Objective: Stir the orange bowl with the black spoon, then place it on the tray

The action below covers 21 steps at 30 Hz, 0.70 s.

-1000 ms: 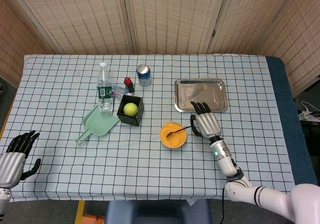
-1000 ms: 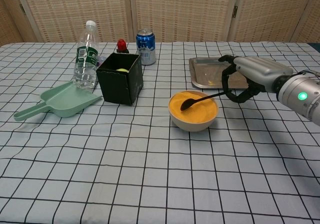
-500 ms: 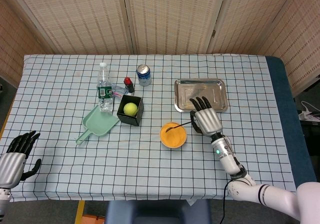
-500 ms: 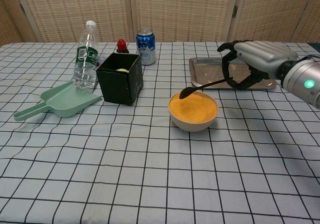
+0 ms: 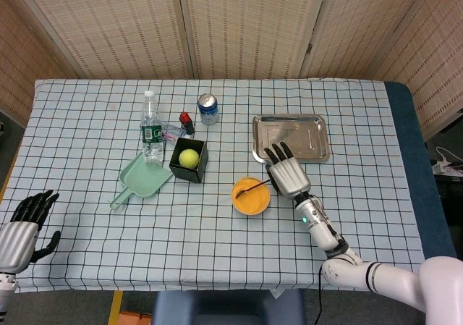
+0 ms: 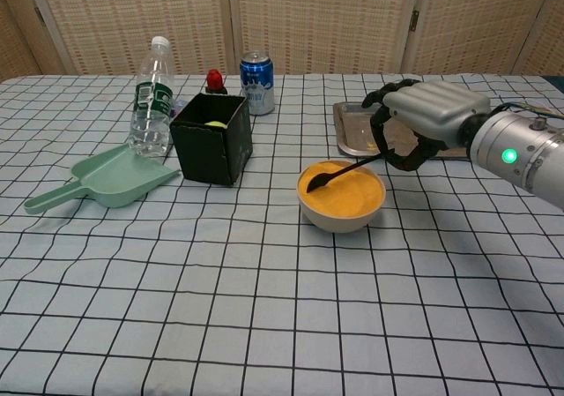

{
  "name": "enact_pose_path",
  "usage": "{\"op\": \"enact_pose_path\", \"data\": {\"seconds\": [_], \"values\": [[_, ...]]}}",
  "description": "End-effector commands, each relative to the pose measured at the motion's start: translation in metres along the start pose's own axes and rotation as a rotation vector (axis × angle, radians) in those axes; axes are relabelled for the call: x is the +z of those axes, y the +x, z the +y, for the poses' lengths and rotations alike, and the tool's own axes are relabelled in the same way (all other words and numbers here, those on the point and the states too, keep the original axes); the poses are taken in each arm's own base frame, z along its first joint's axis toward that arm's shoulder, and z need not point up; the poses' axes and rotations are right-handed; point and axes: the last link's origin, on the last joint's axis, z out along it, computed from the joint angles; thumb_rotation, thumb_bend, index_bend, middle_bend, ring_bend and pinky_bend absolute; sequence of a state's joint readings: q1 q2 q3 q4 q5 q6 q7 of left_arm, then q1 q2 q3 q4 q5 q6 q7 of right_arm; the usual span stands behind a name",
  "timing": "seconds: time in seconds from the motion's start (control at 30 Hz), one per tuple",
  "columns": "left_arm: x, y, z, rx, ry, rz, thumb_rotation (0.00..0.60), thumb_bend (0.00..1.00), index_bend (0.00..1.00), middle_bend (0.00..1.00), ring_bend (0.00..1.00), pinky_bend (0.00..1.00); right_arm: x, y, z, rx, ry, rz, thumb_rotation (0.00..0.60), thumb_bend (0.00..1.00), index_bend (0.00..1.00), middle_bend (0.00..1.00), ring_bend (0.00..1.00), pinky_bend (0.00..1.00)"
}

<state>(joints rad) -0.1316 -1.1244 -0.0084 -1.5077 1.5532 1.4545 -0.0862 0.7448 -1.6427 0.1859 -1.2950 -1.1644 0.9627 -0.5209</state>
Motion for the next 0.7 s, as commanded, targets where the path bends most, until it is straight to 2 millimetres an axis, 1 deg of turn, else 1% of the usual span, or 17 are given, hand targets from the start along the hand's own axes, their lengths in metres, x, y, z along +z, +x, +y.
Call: {"op": "enact_pose_path", "data": {"seconds": [0.03, 0.17, 0.33, 0.53, 0.7], "values": [[0.000, 0.000, 0.000, 0.000, 0.001, 0.001, 0.600, 0.45, 0.00, 0.00, 0.00, 0.08, -0.007, -0.002, 0.000, -0.019, 0.032, -0.040, 0.600, 0.72, 0.89, 0.10, 0.00, 0.00], [0.000, 0.000, 0.001, -0.002, -0.002, 0.003, 0.600, 0.45, 0.00, 0.00, 0.00, 0.08, -0.017, 0.000, 0.003, -0.042, 0.062, -0.090, 0.600, 0.73, 0.92, 0.10, 0.00, 0.00], [0.000, 0.000, 0.002, -0.001, -0.006, -0.001, 0.600, 0.45, 0.00, 0.00, 0.00, 0.08, -0.024, 0.009, 0.008, -0.006, 0.047, -0.083, 0.600, 0.73, 0.92, 0.10, 0.00, 0.00], [0.001, -0.001, 0.002, 0.002, -0.006, -0.005, 0.600, 0.45, 0.00, 0.00, 0.00, 0.08, -0.022, 0.017, 0.016, 0.026, 0.001, -0.012, 0.600, 0.73, 0.92, 0.11, 0.00, 0.00], [0.001, -0.001, 0.002, 0.001, -0.004, -0.005, 0.600, 0.45, 0.00, 0.00, 0.00, 0.08, -0.014, 0.016, 0.017, 0.036, -0.031, 0.030, 0.600, 0.73, 0.92, 0.12, 0.00, 0.00]]}}
